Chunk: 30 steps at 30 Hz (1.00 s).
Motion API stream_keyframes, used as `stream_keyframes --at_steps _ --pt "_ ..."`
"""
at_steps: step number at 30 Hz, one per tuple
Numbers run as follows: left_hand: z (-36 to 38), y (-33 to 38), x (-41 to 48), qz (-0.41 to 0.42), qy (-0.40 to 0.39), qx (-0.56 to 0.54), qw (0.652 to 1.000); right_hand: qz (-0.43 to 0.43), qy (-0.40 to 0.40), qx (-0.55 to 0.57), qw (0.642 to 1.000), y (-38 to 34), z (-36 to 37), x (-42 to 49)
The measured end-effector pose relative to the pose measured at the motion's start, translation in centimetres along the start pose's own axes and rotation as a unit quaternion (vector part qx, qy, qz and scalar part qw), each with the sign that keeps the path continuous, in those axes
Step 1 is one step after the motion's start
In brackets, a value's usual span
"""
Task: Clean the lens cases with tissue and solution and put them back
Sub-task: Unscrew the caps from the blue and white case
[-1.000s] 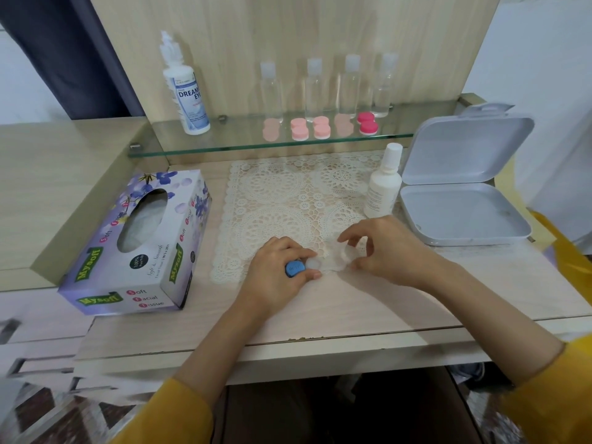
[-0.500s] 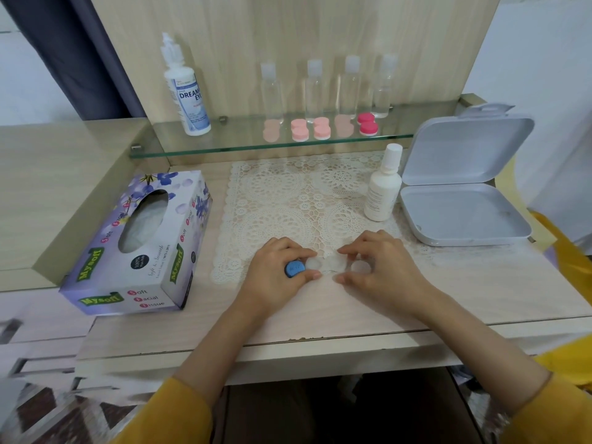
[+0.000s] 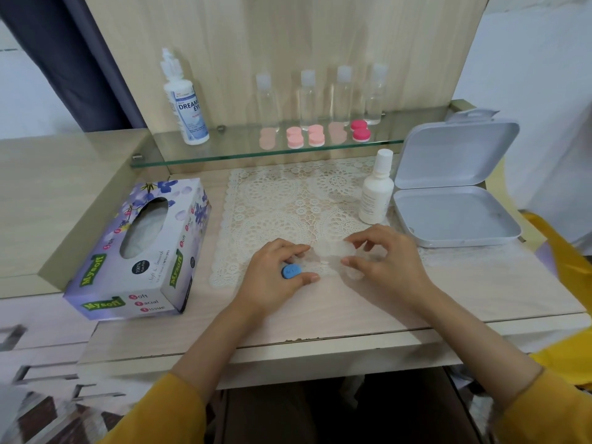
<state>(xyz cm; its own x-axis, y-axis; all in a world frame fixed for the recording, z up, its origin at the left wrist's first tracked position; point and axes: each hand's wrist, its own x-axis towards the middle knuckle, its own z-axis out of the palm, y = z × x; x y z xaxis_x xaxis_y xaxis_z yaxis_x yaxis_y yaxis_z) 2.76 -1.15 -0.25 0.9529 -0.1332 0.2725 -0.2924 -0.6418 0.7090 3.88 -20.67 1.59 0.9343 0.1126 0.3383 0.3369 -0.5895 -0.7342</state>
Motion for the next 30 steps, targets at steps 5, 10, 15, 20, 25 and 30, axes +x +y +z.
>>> stream_keyframes --at_steps 5,10,15,20,25,30 --pt "0.7 1.1 1.2 0.021 -0.007 0.044 0.999 0.029 0.05 -0.01 0.998 0.6 -4.0 0.8" --pt "3.8 3.8 3.1 0.066 -0.05 0.07 0.994 0.072 0.128 -0.059 0.987 2.8 -8.5 1.6" --pt "7.0 4.6 3.8 0.085 -0.094 0.092 0.988 0.069 0.145 -0.161 0.974 5.1 -11.7 2.2" --pt "7.6 4.2 3.8 0.096 -0.076 0.099 0.988 -0.038 0.143 -0.256 0.955 7.0 -12.2 2.4" --pt "7.7 4.0 3.7 0.104 -0.072 0.1 0.987 -0.133 0.165 -0.285 0.935 8.3 -11.5 2.8" --pt "7.7 3.9 3.7 0.107 -0.072 0.1 0.987 -0.159 0.184 -0.285 0.927 8.8 -11.0 2.7"
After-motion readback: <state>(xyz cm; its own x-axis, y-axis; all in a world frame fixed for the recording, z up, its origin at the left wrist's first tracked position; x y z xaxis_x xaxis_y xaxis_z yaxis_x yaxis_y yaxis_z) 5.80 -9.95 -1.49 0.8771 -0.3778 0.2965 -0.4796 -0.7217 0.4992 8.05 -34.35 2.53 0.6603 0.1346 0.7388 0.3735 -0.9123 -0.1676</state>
